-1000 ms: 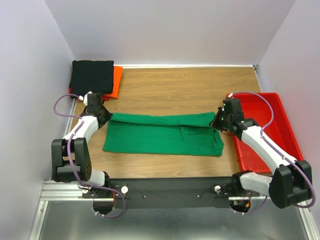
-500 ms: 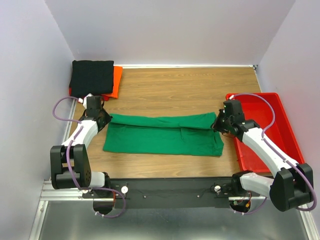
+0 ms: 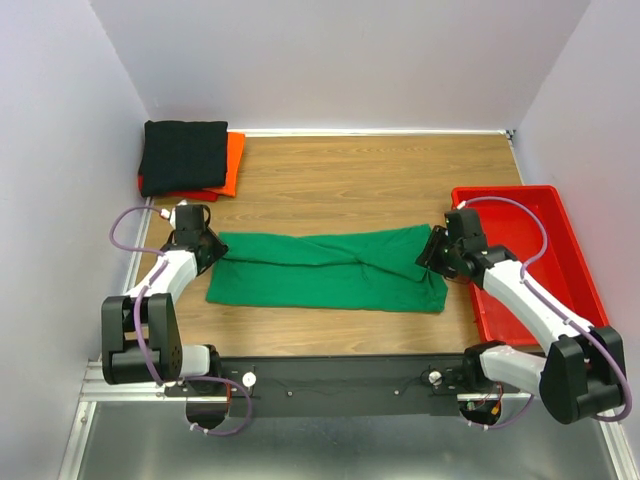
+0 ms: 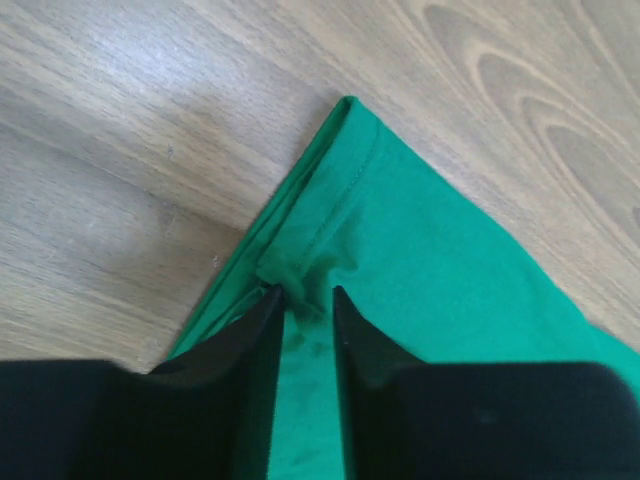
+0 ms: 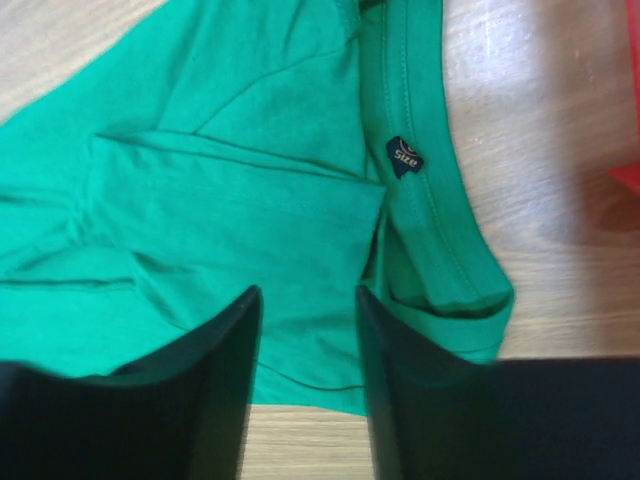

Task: Fold and stack the t-shirts
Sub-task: Fold the tshirt

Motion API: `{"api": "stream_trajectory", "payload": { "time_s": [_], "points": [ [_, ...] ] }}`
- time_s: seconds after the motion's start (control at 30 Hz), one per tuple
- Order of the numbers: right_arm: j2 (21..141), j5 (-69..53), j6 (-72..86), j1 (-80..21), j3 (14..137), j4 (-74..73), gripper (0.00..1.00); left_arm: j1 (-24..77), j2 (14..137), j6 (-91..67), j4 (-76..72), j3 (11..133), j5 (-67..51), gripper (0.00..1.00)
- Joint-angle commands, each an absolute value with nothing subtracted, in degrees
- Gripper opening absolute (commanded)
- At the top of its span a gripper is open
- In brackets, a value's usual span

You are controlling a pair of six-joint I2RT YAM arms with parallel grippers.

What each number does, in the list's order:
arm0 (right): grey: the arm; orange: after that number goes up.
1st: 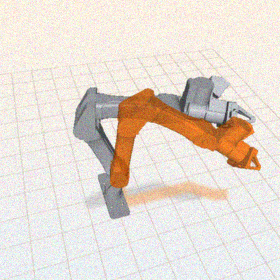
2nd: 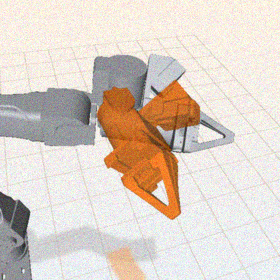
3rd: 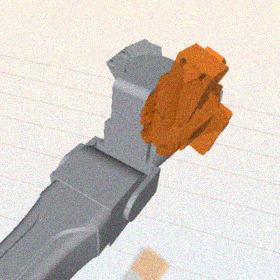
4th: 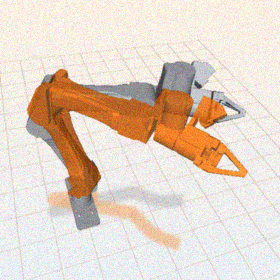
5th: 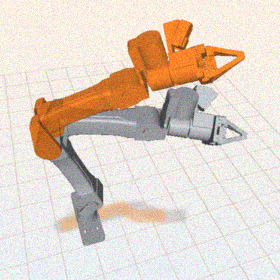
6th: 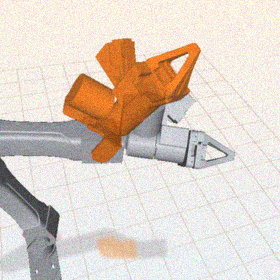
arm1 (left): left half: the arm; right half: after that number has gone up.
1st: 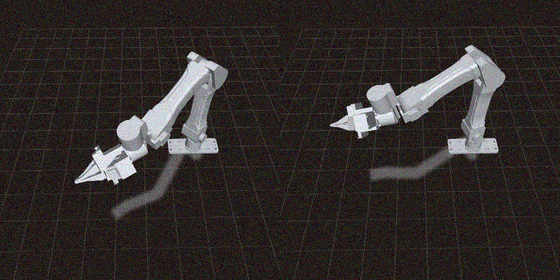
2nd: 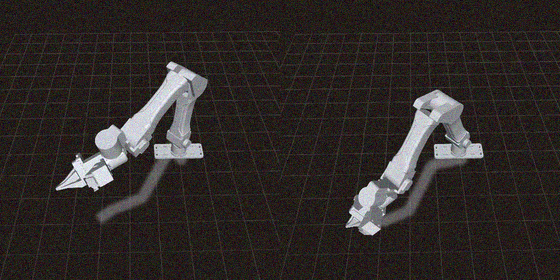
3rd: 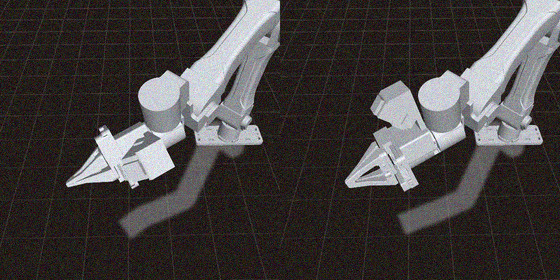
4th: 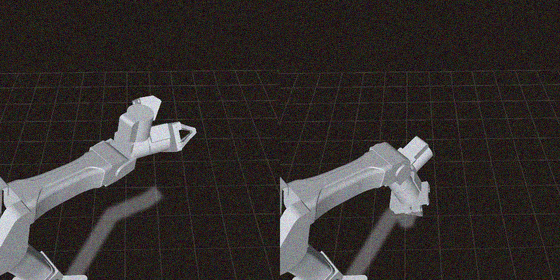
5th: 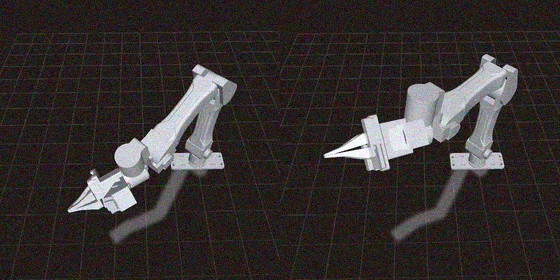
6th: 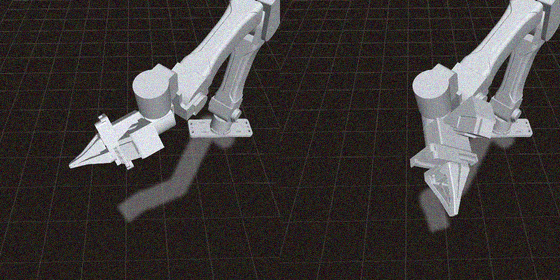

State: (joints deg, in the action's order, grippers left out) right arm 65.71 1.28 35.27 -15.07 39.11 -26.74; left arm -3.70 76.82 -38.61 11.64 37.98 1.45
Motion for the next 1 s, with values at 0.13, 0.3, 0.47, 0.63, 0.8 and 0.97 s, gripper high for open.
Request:
{"api": "stream_trajectory", "payload": {
  "time_s": [0.13, 0.3, 0.47, 0.63, 0.8, 0.97],
  "points": [
    [65.90, 2.11, 32.96, -15.47, 43.76, -27.16, 0.57, -4.48, 71.20, -36.48, 11.78, 41.83, -1.58, 0.39],
    [73.90, 6.14, 32.87, -15.47, 48.77, -24.88, 0.56, -4.39, 70.05, -35.16, 11.69, 44.74, -3.34, 0.39],
    [81.99, 4.40, 31.82, -16.61, 53.51, -20.05, 0.54, -4.22, 71.54, -33.58, 9.58, 45.09, -5.97, 0.39],
    [90.08, 5.36, 30.94, -22.32, 58.00, -17.58, 0.54, -3.61, 74.79, -33.49, 6.77, 43.51, -9.31, 0.38],
    [96.75, 6.59, 29.88, -25.92, 61.08, -15.91, 0.56, -2.46, 77.17, -33.22, 4.84, 41.93, -10.89, 0.37],
    [100.10, 7.73, 29.00, -28.21, 62.84, -15.64, 0.58, -1.93, 77.78, -32.87, 4.22, 41.31, -11.42, 0.37]
  ]
}}
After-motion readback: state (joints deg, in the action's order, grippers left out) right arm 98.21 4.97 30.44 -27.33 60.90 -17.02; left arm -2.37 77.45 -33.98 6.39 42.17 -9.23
